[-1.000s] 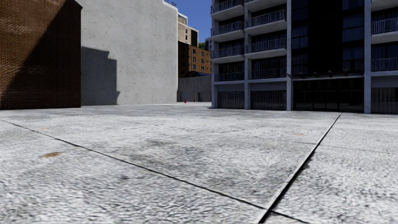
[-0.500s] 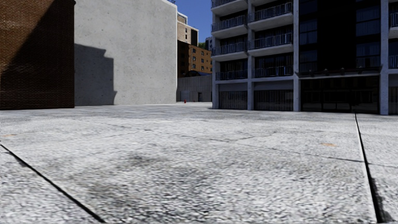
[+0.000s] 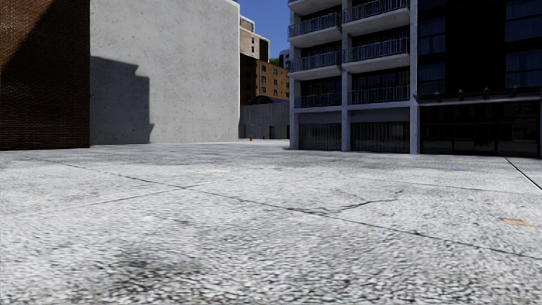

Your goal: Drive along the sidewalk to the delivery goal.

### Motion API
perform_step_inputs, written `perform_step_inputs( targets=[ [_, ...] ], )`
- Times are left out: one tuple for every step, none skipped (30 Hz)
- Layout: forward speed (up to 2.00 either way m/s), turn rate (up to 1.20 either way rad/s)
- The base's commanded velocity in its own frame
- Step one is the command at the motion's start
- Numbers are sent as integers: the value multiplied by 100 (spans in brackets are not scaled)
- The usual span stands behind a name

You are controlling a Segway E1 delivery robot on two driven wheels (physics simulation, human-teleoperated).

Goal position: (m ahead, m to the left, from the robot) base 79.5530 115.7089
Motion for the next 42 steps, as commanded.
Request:
perform_step_inputs(
  targets=[
    [200,0],
    [200,0],
    [200,0],
    [200,0],
    [200,0],
    [200,0],
    [200,0],
    [200,0],
    [200,0],
    [200,0],
    [200,0],
    [200,0],
    [200,0],
    [200,0],
    [200,0],
    [200,0],
    [200,0],
    [200,0],
    [200,0],
    [200,0],
    [200,0],
    [200,0],
    [200,0],
    [200,0],
    [200,0],
    [200,0],
    [200,0],
    [200,0],
    [200,0],
    [200,0],
    [200,0],
    [200,0],
    [200,0],
    [200,0],
    [200,0],
    [200,0],
    [200,0],
    [200,0],
    [200,0],
    [200,0],
    [200,0],
    [200,0]
  ],
)
